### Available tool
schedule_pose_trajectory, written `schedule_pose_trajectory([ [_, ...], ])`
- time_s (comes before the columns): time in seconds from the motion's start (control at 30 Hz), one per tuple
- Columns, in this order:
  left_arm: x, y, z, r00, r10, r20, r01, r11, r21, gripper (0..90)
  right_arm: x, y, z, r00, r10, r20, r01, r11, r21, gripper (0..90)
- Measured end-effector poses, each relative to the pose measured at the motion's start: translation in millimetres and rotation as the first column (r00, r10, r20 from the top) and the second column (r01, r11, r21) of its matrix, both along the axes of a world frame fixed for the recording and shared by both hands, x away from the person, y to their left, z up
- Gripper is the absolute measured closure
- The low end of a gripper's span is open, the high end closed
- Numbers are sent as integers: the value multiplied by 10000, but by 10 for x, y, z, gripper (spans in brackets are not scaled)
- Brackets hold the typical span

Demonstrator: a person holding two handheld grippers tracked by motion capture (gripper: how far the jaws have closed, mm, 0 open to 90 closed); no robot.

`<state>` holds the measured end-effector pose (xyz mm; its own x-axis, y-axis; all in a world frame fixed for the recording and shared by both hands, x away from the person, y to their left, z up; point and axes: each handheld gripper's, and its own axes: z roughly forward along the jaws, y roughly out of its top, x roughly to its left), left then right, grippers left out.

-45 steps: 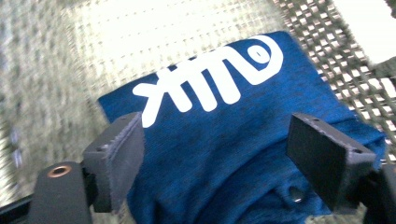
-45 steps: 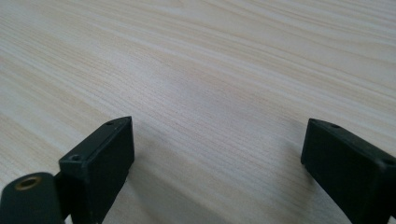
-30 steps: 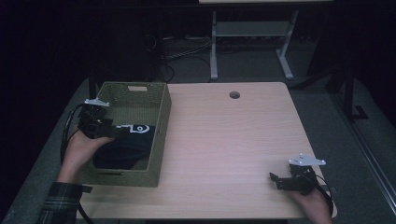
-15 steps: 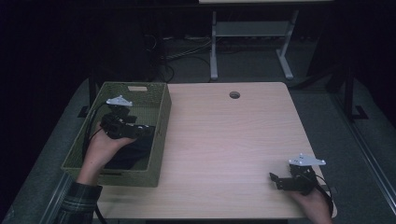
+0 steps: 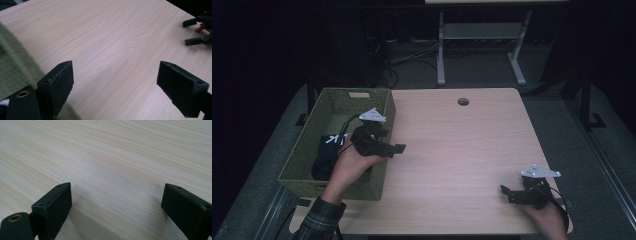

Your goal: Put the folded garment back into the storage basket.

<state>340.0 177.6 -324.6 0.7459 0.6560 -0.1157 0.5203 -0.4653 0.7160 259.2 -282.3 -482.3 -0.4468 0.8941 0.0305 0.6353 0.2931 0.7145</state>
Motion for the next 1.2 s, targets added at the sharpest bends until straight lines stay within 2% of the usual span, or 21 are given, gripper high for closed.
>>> schedule_pose_trajectory([
  [0.33, -102, -393, -222, 9989, -407, 221, 412, 9989, -214, 135, 0, 0, 0, 10000, -10, 11, 10, 10000, -2, 93],
  [0.53, -187, -597, -374, 9965, -802, 222, 804, 9967, -83, 135, 0, 0, 0, 10000, -7, 12, 7, 10000, -4, 93],
  [0.67, -247, -711, -534, 9953, -923, 289, 924, 9957, 5, 129, 1, -1, 0, 10000, 14, 5, -14, 10000, 4, 93],
  [0.77, -277, -766, -674, 9942, -1043, 250, 1047, 9944, -153, 129, 0, 0, 0, 10000, 5, 0, -5, 10000, 9, 93],
  [0.97, -314, -846, -932, 9920, -1239, 227, 1238, 9923, 69, 129, 1, 0, -1, 10000, -4, -1, 4, 10000, -8, 93],
  [1.07, -320, -856, -1066, 9921, -1222, 279, 1213, 9921, 329, 129, 1, 0, -1, 10000, -2, 7, 2, 10000, -9, 93],
  [1.2, -327, -862, -1238, 9936, -1125, 77, 1121, 9928, 413, 129, 1, 0, -1, 10000, -5, 4, 5, 10000, -8, 93],
])
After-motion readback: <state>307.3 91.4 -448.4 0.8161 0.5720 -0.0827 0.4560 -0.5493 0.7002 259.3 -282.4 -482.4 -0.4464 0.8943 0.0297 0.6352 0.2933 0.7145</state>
